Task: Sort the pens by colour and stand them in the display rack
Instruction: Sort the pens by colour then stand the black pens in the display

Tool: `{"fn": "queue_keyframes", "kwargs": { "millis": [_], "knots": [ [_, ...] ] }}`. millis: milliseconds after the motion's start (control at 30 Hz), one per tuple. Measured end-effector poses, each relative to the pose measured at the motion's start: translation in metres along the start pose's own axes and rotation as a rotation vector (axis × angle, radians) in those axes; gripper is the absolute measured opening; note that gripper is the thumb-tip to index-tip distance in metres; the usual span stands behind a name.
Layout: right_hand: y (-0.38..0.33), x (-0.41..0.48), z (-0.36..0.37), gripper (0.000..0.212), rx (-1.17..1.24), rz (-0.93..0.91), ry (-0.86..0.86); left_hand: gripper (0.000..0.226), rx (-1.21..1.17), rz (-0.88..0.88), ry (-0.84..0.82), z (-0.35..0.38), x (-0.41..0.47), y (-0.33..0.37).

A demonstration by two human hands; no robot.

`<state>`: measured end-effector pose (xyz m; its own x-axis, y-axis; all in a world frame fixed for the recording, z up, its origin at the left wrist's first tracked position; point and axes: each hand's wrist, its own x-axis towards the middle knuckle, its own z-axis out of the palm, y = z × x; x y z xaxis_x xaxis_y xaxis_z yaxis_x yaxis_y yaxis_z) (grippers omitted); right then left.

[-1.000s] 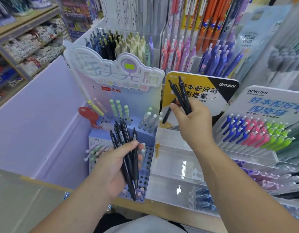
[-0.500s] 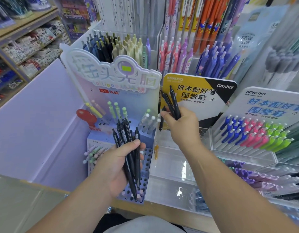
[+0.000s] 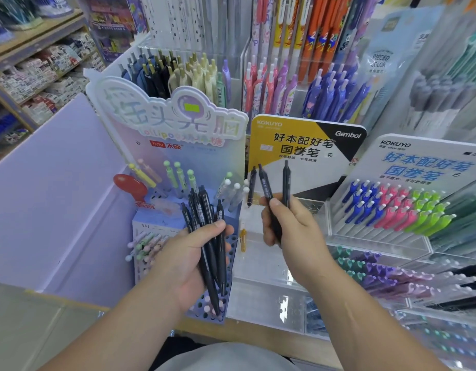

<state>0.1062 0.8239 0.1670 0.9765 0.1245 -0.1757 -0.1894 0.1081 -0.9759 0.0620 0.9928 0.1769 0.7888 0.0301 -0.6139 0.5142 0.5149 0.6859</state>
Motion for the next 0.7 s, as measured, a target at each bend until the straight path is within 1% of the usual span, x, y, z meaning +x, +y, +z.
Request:
{"fn": "queue_keyframes", "kwargs": {
  "millis": [133,233,333,400,467,533,600,667,700],
  "knots": [
    [0.004,-0.013,0.007,0.009,-0.034,-0.006,-0.076,0.042,-0.026,0.024,0.0,0.015,-0.004,0.0],
    [0.008,-0.022,0.013,0.005,-0.067,-0.025,-0.044,0.04,-0.068,0.05,0.043,0.026,-0.005,0.001],
    [0.011,-0.027,0.017,0.007,-0.086,-0.032,0.02,0.025,-0.091,0.086,0.094,0.031,-0.005,0.0],
    [0.012,-0.03,0.016,0.007,-0.107,-0.028,0.022,0.024,-0.096,0.098,0.115,0.031,-0.005,-0.001],
    [0.011,-0.033,0.015,0.013,-0.117,-0.009,-0.017,0.025,-0.1,0.113,0.115,0.031,-0.006,-0.001],
    [0.008,-0.034,0.014,0.019,-0.128,0.018,-0.033,0.024,-0.103,0.119,0.091,0.03,-0.007,0.0],
    [0.003,-0.031,0.011,0.019,-0.141,0.026,0.009,0.028,-0.063,0.12,0.06,0.027,-0.008,0.002],
    [-0.001,-0.025,0.006,0.015,-0.066,0.061,0.027,0.031,0.032,0.109,-0.002,0.025,-0.009,0.005],
    [-0.004,-0.023,0.003,0.013,-0.007,0.09,0.005,0.025,0.076,0.108,-0.052,0.024,-0.009,0.006]
  ]
}}
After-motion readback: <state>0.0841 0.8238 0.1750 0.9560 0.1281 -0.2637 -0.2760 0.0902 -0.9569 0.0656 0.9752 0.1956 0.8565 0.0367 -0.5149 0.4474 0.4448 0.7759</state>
